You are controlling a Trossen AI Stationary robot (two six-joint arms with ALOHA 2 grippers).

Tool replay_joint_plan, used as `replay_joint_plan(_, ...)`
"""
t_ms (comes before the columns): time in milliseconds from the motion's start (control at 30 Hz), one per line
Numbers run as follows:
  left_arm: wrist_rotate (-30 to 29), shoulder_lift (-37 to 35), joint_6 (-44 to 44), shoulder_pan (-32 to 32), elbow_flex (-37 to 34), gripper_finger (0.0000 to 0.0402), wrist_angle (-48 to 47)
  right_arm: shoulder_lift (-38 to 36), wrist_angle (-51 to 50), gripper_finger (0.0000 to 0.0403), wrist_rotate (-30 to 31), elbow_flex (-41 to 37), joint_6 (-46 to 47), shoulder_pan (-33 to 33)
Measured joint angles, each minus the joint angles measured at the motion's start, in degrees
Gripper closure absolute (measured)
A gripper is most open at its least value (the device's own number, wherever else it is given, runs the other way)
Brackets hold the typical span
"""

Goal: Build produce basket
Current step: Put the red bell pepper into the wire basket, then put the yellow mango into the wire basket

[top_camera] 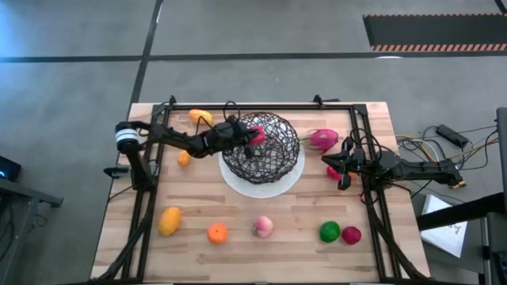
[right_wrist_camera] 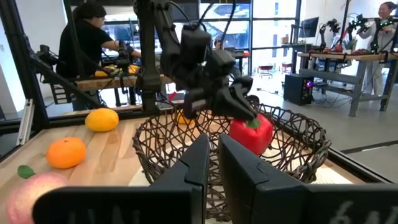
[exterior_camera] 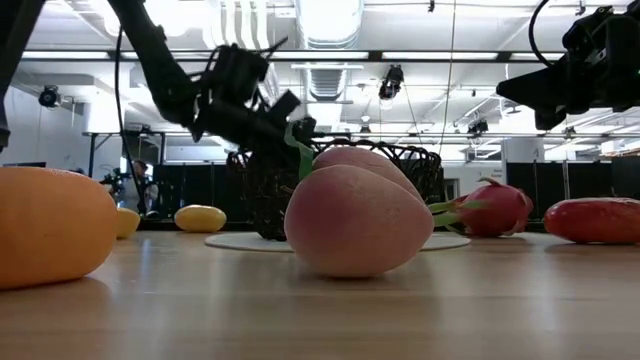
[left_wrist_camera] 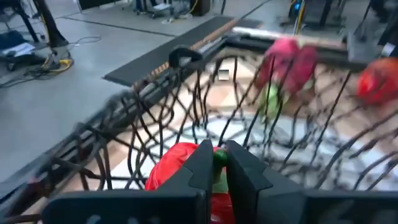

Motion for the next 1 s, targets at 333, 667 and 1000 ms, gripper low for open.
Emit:
replay_joint_plan(333, -2.7, 2.1, 3.1, -0.2, 0.6, 0.034, 0.2, 0.0, 0.0, 0.0374, 0.0, 0.0, 0.0, 0.0)
replay_joint_plan(667, -2.3, -4.9, 3.5, -0.8, 0.8, 0.0238, -2.8, 0.0, 0.0, 0.0374, 0.0, 0.0, 0.0, 0.0)
replay_joint_plan(1000, -7.1, -26.7, 13.4, -9.1, 0.8, 0.0227, -22.7, 0.0, 0.0, 0.0374, 0.0, 0.0, 0.0, 0.0)
